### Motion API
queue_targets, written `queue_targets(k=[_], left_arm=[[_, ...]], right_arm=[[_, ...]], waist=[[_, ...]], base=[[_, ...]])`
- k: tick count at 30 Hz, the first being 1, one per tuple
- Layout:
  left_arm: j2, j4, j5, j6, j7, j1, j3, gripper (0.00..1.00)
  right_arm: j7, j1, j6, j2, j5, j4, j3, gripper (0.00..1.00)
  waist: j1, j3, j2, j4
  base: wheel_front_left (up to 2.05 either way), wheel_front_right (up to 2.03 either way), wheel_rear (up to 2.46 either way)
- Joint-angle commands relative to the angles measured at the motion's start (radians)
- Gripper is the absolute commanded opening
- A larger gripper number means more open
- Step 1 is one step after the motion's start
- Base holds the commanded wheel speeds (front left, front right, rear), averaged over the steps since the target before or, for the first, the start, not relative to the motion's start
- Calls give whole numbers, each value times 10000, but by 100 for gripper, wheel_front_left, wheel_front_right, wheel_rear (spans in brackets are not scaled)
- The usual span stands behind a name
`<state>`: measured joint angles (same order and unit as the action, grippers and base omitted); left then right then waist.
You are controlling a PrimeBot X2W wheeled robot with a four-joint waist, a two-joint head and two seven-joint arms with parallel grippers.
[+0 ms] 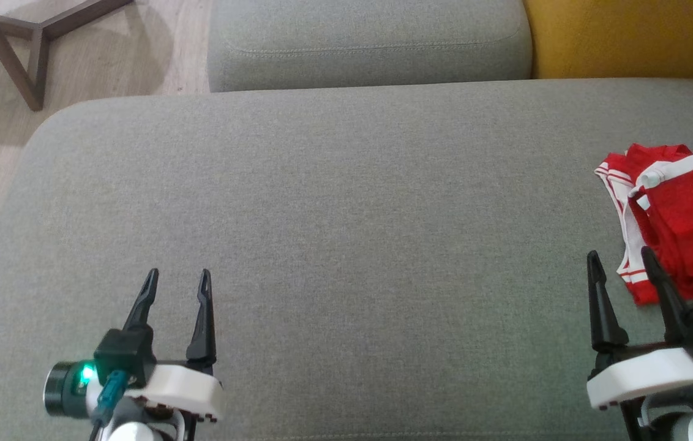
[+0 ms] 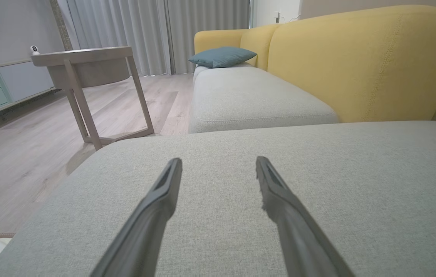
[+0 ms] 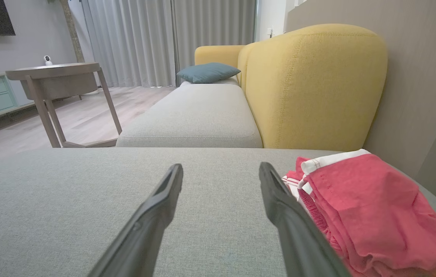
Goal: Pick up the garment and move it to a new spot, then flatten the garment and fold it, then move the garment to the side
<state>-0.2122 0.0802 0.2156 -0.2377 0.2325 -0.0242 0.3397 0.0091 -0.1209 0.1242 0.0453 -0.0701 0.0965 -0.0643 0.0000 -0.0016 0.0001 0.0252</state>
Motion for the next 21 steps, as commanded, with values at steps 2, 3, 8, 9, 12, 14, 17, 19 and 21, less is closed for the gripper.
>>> queue_targets(k=[2,3,8,9,12,14,17,19,21], left_arm=[[-198,-341,10,-21,-16,314,-352,100],[-211,-330,14,-15,-17,329,-347,100],[-260,-231,47,36,1,428,-304,100],[-267,-225,47,37,2,438,-294,100],[-284,-220,53,33,4,460,-270,100],[-293,-219,58,29,5,473,-254,100],[-305,-217,60,23,4,494,-223,100],[-310,-225,55,11,5,511,-203,100],[-324,-234,36,-5,6,531,-182,100]], right_arm=[[18,262,65,52,-23,391,259,100],[23,262,65,51,-42,390,261,100],[25,265,65,50,-92,372,253,100],[21,266,65,50,-101,370,254,100],[3,269,65,50,-124,366,256,100],[-1,268,65,50,-132,372,251,100],[7,264,65,50,-148,376,247,100],[3,267,65,50,-153,382,240,100],[0,272,65,50,-153,393,230,100]], waist=[[0,3,-1,2],[0,5,-1,2],[0,0,-1,22],[0,0,-1,26],[0,2,-1,34],[0,4,-1,40],[0,11,-1,53],[0,16,-1,64],[0,30,-1,75]], base=[[0,0,0],[0,0,0],[0,0,0],[0,0,0],[0,0,0],[0,0,0],[0,0,0],[0,0,0],[0,0,0]])
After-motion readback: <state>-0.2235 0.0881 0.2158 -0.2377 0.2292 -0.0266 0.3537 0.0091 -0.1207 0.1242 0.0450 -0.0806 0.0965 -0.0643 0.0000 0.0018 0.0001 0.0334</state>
